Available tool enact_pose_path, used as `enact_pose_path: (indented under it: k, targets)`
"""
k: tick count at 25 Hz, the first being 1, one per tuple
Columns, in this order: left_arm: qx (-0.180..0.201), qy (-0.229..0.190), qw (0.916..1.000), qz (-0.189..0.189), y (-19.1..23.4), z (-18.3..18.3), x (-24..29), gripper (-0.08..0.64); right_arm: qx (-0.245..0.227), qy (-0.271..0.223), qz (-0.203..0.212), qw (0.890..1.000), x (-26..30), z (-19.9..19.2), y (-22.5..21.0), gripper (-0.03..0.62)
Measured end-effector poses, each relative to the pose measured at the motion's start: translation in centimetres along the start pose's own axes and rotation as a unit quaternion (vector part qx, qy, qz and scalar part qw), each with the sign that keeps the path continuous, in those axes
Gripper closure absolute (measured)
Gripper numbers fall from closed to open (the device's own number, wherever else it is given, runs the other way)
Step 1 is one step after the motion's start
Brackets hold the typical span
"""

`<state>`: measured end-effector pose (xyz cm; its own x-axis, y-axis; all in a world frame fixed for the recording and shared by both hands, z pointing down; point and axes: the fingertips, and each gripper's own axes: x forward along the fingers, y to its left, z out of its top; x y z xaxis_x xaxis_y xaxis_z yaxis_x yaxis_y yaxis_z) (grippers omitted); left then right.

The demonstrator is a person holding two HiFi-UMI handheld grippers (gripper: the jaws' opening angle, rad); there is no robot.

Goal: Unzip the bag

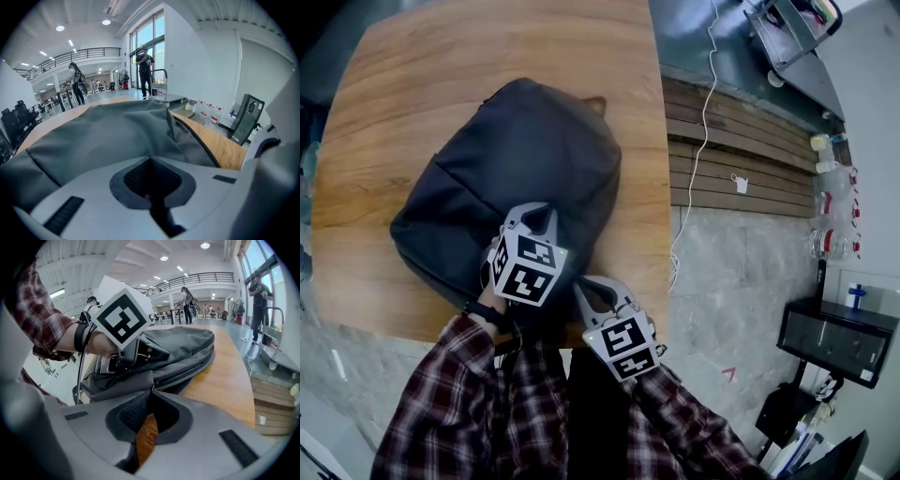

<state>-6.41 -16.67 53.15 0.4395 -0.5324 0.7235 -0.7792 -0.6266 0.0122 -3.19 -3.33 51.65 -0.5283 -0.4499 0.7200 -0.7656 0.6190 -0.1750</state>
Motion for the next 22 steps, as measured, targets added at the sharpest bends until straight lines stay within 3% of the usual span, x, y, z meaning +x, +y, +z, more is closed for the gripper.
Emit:
enact_pose_path:
  k: [5,11,14,18,22]
  targets:
    - [-0.012,-0.025,0.9996,-0.007,-0.2,0.3,-0.2,0.552,0.026,-0.008,-0.012,1.0,-0.6,-0.4,-1.3,0.572]
    - [-0.053,-0.129,0.9888,0.053,1.8,2.4,-6.7,0.552,0.119,-0.068,0.001,0.991,-4.8,1.6,-3.5,0.572]
    - [-0.091,-0.182,0.9763,0.073,2.4,4.5,-11.4,0.552,0.11,-0.107,0.002,0.988,-6.8,5.4,-3.9,0.572]
    - [-0.159,-0.258,0.95,0.076,1.6,7.2,-18.1,0.552,0.065,-0.176,0.01,0.982,-9.7,12.1,-2.3,0.573]
    - [-0.178,-0.314,0.9289,0.085,0.2,10.3,-24.2,0.552,0.009,-0.237,0.029,0.971,-12.7,18.5,0.7,0.574]
